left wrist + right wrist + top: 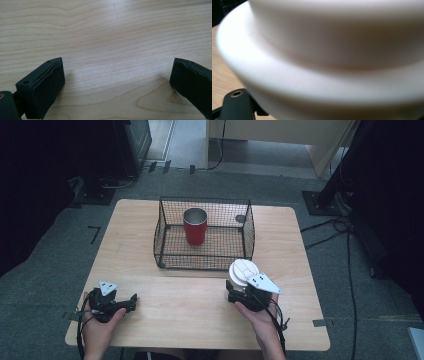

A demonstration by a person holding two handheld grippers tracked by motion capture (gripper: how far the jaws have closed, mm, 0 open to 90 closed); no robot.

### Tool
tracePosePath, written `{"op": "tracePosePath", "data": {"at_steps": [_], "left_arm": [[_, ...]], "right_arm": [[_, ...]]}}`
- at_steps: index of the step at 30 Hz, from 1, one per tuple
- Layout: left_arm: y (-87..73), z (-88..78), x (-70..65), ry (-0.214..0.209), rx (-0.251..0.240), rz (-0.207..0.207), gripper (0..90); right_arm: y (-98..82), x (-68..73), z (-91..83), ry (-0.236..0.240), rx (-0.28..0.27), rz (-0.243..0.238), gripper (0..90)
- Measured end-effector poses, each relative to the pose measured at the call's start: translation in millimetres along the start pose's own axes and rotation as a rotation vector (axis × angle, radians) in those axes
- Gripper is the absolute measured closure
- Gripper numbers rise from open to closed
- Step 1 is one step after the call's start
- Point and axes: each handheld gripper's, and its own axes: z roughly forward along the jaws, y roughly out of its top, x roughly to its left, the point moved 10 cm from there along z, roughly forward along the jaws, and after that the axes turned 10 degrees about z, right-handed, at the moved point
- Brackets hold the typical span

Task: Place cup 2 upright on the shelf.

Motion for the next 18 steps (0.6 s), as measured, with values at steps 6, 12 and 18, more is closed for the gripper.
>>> {"op": "tracePosePath", "data": {"at_steps": [6,12,18], "left_arm": [[0.1,0.1,-0.5,-0.004,0.000,0.003,0.5],[0.2,0.1,-0.7,-0.005,0.000,0.003,0.5],[0.1,0.1,-0.6,-0.005,0.000,0.004,0.5]], "right_arm": [[4.8,5.2,-1.6,0.004,-0.040,-0.001,16.6],[11.4,9.1,-5.7,0.013,-0.070,0.019,16.6],[18.0,13.1,-12.1,0.025,-0.099,0.005,16.6]]}}
